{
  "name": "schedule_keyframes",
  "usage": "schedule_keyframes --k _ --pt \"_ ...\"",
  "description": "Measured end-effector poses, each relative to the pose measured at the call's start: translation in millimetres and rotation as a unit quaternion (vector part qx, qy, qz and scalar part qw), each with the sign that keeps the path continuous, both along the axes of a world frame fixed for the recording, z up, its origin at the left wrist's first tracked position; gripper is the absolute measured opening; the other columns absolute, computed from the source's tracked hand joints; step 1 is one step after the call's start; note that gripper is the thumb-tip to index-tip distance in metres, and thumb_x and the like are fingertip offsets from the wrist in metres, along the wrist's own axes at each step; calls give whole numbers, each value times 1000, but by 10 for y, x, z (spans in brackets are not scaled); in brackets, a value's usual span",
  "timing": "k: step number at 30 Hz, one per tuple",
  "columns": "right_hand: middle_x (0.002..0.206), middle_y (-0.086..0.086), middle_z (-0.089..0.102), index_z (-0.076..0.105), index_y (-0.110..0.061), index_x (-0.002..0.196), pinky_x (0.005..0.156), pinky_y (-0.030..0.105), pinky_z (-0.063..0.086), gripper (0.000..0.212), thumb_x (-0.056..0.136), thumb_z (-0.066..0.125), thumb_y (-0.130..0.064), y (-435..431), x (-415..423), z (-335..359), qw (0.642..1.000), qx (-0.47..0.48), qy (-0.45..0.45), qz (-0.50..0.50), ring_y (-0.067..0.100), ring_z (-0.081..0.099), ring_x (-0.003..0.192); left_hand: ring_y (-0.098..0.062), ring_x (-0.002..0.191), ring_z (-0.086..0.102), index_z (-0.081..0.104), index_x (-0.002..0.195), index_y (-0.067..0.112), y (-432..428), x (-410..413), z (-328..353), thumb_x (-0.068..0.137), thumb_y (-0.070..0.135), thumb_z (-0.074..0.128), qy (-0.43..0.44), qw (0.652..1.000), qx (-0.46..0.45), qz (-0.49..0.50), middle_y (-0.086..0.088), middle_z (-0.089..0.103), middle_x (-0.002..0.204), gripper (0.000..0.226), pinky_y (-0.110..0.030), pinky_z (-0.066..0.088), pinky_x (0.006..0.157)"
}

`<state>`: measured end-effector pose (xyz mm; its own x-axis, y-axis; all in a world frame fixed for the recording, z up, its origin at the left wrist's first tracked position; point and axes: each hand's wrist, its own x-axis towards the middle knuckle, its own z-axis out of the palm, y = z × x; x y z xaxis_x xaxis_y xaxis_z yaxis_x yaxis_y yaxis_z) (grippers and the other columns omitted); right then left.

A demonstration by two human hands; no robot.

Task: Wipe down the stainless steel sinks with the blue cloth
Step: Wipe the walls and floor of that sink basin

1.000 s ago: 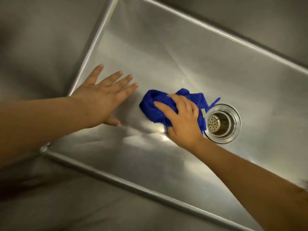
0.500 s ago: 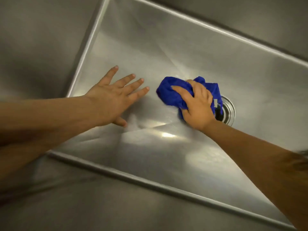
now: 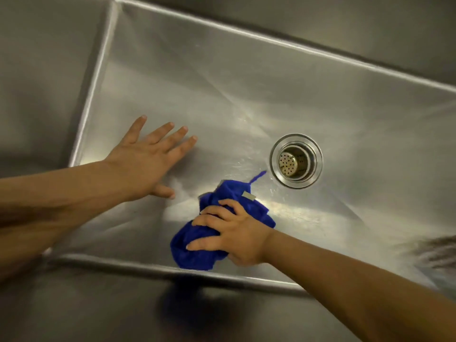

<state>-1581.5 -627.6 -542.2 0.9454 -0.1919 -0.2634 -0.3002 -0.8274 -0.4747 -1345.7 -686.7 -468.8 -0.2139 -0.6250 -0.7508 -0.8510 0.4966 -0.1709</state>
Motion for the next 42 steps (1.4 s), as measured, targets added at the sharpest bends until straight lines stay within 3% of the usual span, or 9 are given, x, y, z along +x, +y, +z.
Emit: schedule_keyframes --k 6,10,13,17,23,30,35,39,42 --pt "143 -2 37 38 -42 137 110 51 27 78 68 75 -38 305 -773 80 998 -37 41 -22 23 32 134 -22 141 -30 -54 118 25 -89 -187 -140 83 76 32 39 999 7 -20 0 -46 142 105 -52 -11 114" --pt "132 -7 40 23 -42 134 95 49 47 59 80 46 -40 129 -1228 258 994 -62 -11 -85 18 42 122 -16 128 -41 -56 115 28 -157 -410 -156 83 76 31 76 997 -2 -23 2 -51 135 104 -49 -15 113" --pt "134 1 47 27 -42 135 99 55 41 52 84 38 -37 -171 -1307 175 985 -59 13 -161 23 43 124 -15 128 -41 -54 121 29 -227 -566 -164 81 77 31 99 995 -10 -17 4 -50 137 105 -48 -16 112" --pt "140 6 42 38 -37 137 107 54 27 65 77 61 -27 -140 -1559 1 969 -65 55 -234 29 35 132 -16 138 -34 -48 128 31 -289 -753 -165 79 78 33 128 991 -23 0 7 -45 141 105 -49 -15 113" --pt "140 4 44 32 -44 138 100 57 36 42 96 27 -50 -153 -1982 75 972 -33 36 -228 32 44 127 -11 134 -35 -46 129 35 -323 -984 -189 76 79 35 165 986 -32 10 9 -40 148 106 -47 -15 113" --pt "152 8 22 32 -37 144 113 51 11 58 91 54 -28 -1376 -1892 -72 847 -62 61 -524 32 18 140 -18 145 -24 -29 145 31 -401 -1319 -259 73 78 40 177 983 -46 34 4 -28 157 111 -49 -11 115" --pt "142 12 36 38 -36 135 103 57 27 61 76 48 -25 -656 -2006 -108 924 -91 4 -370 37 33 130 -16 144 -26 -33 142 32 -330 -1514 -195 64 81 28 192 980 -35 35 7 -33 153 111 -48 -12 115" --pt "135 2 37 38 -39 131 98 59 35 53 78 42 -44 293 -2261 99 978 -49 10 -201 29 38 124 -11 135 -33 -39 134 34 -245 -1534 -103 60 83 20 189 981 -28 19 10 -38 146 106 -49 -14 114" --pt "139 1 40 43 -43 132 99 56 40 68 69 68 -43 430 -2131 125 994 -42 56 -88 28 41 127 -12 135 -33 -38 136 33 -209 -1497 -53 58 84 16 175 983 -39 24 9 -35 149 108 -48 -15 113"
